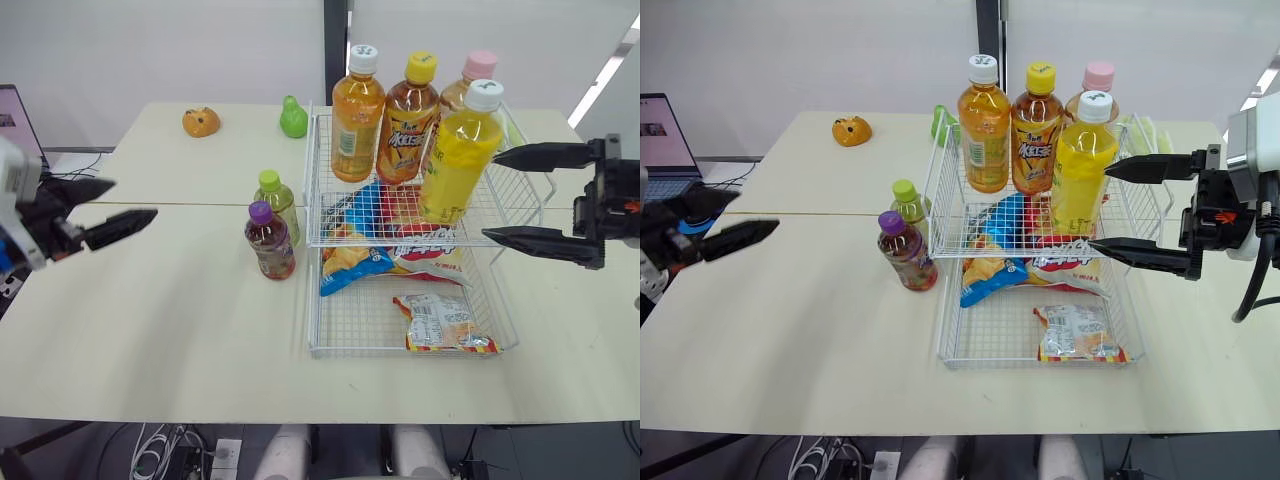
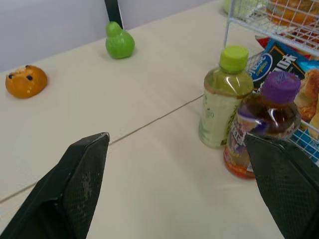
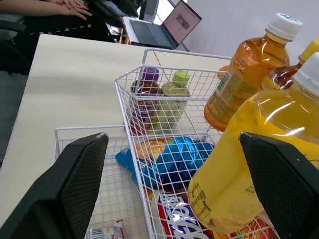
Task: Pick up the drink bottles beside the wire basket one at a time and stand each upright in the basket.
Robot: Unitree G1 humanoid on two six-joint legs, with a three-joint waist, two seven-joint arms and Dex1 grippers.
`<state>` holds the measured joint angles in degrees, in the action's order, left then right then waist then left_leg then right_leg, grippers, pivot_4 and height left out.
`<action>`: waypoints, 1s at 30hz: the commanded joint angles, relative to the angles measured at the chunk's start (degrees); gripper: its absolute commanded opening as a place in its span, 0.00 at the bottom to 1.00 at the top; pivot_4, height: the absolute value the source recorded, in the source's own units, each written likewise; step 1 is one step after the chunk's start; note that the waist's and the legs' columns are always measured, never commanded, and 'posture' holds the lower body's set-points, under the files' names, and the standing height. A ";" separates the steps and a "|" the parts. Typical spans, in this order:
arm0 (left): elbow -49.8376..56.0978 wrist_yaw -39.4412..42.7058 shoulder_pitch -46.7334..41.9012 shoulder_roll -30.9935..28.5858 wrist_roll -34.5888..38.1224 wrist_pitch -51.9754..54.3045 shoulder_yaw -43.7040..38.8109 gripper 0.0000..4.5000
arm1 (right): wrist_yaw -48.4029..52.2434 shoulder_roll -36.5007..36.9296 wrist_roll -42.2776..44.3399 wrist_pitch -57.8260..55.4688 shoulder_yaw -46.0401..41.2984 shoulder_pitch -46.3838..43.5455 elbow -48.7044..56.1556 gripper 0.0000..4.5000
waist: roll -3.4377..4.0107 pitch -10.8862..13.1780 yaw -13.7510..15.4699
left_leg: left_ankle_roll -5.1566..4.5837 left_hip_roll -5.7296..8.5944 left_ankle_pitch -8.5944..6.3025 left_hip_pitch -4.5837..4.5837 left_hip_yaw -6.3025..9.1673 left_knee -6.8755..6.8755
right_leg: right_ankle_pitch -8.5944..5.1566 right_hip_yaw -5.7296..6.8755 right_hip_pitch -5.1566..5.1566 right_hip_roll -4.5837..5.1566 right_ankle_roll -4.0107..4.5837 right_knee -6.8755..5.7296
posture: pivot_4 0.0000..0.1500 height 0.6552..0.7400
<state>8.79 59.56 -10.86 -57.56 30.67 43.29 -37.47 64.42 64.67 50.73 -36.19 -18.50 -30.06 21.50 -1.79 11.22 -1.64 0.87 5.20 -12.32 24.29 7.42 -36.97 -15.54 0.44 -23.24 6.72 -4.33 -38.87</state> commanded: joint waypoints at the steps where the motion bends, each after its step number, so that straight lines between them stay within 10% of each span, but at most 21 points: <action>1: 6.98 -0.73 4.26 1.68 2.20 -0.95 -3.98 0.99 | 2.67 0.90 0.82 -0.45 0.48 -1.77 -0.70 1.00 | 0.00 0.00 0.10 | 0.00 0.00 0.00 0.00 0.01 -0.01 | 0.00 0.01 0.01 0.01 0.00 0.00 | 1.00 1.00; 17: 33.23 -36.11 1.65 25.30 13.68 9.73 7.31 0.99 | 5.58 -0.64 1.34 -2.91 3.44 -5.58 -1.48 1.00 | 0.01 -0.04 1.10 | 0.00 0.04 0.00 -0.01 -0.04 -0.06 | 0.01 0.02 0.04 -0.10 0.01 -0.02 | 1.00 1.00; 30: 30.26 -55.81 -8.21 34.31 2.25 10.62 25.16 0.99 | 4.63 -1.34 0.18 -2.54 2.65 -5.07 -1.20 1.00 | 0.00 -0.05 1.59 | 0.00 0.09 0.00 -0.01 -0.10 -0.06 | 0.02 -0.01 0.07 -0.12 -0.01 -0.02 | 1.00 1.00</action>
<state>38.25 4.34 -17.98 -23.40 34.30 55.41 -13.39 69.45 63.20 50.75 -39.21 -14.04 -34.72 19.45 -1.79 11.17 -0.05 0.87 5.29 -12.33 24.28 7.34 -37.03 -15.52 0.45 -23.17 6.59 -4.33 -38.88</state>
